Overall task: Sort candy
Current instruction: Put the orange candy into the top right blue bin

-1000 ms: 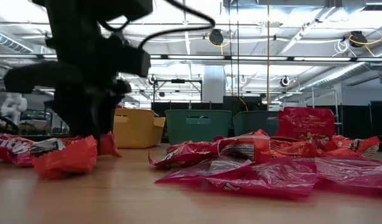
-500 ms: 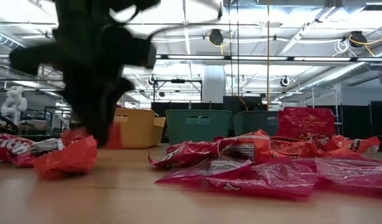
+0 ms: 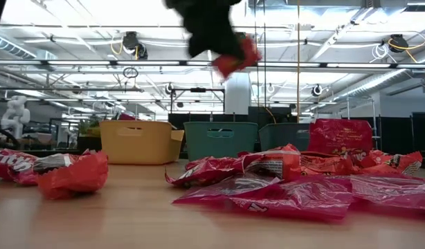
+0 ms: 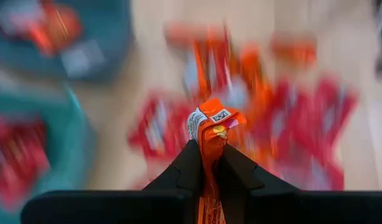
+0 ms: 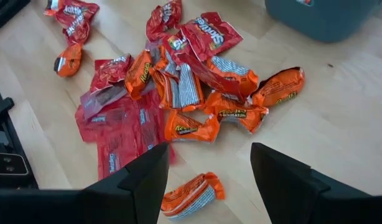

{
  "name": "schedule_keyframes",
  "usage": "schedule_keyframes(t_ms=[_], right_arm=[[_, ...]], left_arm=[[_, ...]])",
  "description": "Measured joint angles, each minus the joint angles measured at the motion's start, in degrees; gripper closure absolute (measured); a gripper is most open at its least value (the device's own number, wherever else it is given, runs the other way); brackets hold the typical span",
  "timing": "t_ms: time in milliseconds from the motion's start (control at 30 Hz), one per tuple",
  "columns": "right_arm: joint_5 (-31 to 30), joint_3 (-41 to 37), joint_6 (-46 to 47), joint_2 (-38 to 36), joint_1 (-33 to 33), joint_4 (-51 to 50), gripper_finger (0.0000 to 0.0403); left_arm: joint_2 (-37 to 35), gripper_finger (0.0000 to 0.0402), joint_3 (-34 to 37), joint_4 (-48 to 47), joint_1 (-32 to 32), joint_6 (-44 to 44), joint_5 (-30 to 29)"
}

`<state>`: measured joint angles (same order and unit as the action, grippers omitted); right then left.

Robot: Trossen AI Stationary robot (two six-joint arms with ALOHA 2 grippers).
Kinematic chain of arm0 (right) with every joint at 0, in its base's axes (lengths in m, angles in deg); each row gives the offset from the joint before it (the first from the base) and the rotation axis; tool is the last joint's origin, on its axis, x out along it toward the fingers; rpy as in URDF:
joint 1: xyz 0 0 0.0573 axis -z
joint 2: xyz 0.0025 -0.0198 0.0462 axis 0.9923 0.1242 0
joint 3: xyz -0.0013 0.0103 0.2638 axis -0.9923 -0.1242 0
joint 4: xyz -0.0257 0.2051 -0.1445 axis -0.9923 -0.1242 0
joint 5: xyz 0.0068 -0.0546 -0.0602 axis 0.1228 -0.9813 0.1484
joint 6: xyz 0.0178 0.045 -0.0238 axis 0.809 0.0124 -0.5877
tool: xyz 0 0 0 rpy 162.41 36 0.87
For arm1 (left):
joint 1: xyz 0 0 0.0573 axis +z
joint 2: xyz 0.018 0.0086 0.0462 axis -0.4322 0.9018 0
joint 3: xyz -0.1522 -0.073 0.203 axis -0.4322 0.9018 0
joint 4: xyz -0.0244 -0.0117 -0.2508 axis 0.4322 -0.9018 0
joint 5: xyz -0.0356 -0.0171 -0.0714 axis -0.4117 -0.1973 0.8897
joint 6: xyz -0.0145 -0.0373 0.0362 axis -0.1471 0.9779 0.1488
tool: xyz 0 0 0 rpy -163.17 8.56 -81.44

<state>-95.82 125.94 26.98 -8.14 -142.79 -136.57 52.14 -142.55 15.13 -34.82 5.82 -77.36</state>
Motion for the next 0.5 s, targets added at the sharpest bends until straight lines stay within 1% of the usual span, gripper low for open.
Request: schedule_keyframes(t_ms=[133,200,400,500], right_arm=[[0.0,0.0,0.4,0.0,0.0,0.4,0.0186],[0.0,0.0,0.9,0.0,0.0,0.6,0.0186],[0.1,0.0,4.8,0.0,0.0,0.8,0.0186],[0.1,0.0,6.9,0.0,0.0,0.7,0.0186]], left_arm=[[0.8,0.036,-2.7,11.5,5.4,-7.2,3.7],[2.0,0.0363,-4.3,15.0,7.9,-9.7,5.1],[10.6,0.0366,-12.7,16.6,14.3,-13.2,9.1],[15.5,0.0366,-17.2,16.4,16.7,-13.5,9.2]])
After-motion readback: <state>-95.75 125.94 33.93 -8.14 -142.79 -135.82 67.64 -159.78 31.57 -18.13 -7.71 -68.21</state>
